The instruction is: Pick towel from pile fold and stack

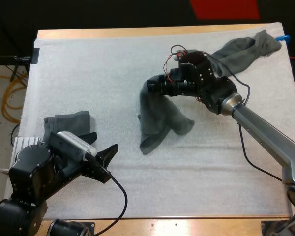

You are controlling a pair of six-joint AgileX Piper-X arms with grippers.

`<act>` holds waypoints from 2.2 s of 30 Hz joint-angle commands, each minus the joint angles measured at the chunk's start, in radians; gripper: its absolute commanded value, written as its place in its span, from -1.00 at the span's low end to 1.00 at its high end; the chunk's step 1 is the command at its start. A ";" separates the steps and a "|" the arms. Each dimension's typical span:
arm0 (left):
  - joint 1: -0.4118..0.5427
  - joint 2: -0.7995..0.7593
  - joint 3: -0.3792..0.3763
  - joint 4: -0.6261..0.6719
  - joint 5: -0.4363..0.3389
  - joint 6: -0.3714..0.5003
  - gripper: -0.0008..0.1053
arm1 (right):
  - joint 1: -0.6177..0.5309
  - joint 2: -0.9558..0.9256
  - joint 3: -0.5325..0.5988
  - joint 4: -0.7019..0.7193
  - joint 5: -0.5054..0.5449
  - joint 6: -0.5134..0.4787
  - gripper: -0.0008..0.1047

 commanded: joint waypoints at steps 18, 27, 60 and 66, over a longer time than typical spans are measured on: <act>-0.005 -0.002 -0.006 0.028 0.007 0.004 0.19 | -0.093 -0.080 -0.008 0.373 0.371 -0.325 0.39; -0.005 -0.002 -0.006 0.028 0.007 0.004 0.19 | -0.311 0.024 0.036 0.388 0.092 -0.204 0.39; -0.005 -0.001 -0.006 0.028 0.007 0.000 0.19 | -0.313 0.261 0.035 0.293 -0.166 0.013 -0.98; -0.010 0.071 -0.006 0.065 0.087 0.065 0.19 | -0.311 0.170 0.035 0.434 -0.039 -0.133 -0.98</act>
